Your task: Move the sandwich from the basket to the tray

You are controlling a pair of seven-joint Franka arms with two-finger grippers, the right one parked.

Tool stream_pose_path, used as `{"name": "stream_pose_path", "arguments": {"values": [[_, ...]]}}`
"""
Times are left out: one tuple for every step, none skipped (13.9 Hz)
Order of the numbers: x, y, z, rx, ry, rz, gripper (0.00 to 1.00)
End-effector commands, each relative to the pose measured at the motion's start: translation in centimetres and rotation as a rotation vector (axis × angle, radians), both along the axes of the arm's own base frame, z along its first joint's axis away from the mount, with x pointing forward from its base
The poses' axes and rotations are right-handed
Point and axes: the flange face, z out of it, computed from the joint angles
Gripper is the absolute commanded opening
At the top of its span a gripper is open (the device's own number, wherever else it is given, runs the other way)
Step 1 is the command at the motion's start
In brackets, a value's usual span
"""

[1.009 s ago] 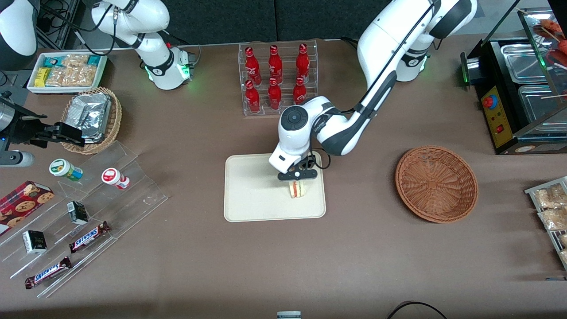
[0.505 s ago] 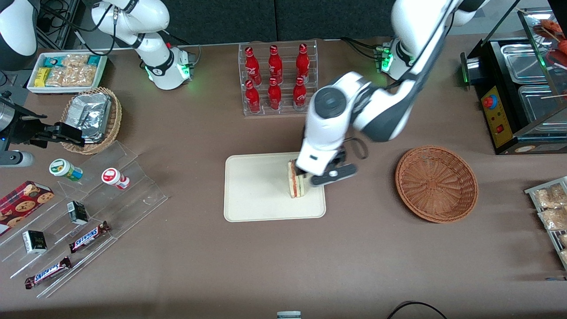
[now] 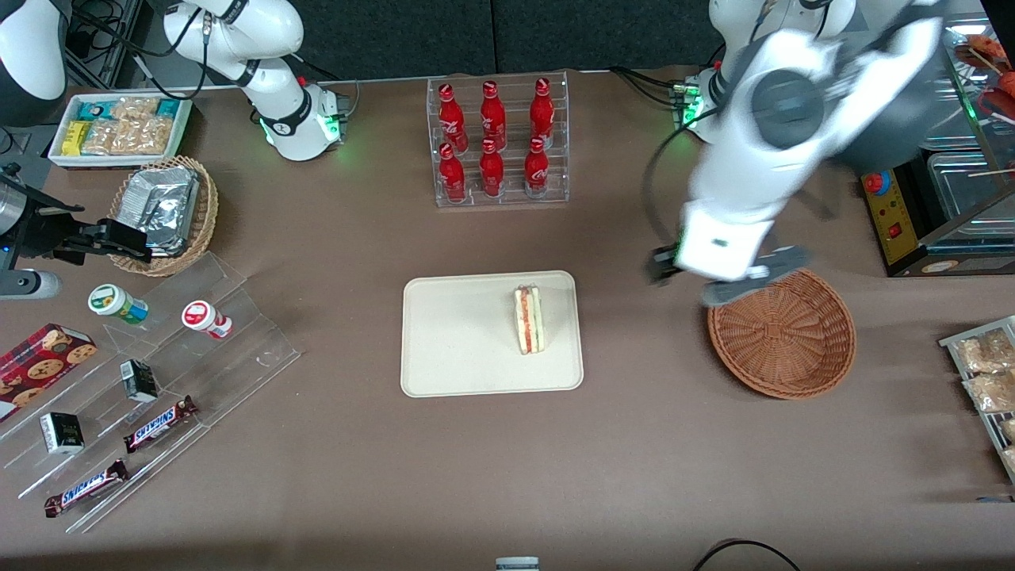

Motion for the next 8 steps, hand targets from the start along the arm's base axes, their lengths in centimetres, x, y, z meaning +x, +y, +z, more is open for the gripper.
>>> {"name": "stream_pose_path", "arguments": {"values": [[-0.7,7.1,3.2,-0.013,0.048,-0.073,1.00],[-0.9,9.6,4.1,-0.021,0.064,-0.098,1.00],[-1.2,11.5,5.0,-0.024,0.066,-0.117,1.00],[-1.6,13.2,5.8,-0.025,0.064,-0.138,1.00],[-1.9,14.4,6.2,-0.026,0.074,-0.160,1.00],[-2.2,15.4,6.7,-0.028,0.075,-0.184,1.00],[-2.2,16.5,6.9,-0.033,0.079,-0.223,1.00],[-2.6,17.9,7.3,-0.044,0.088,-0.240,1.00]]}}
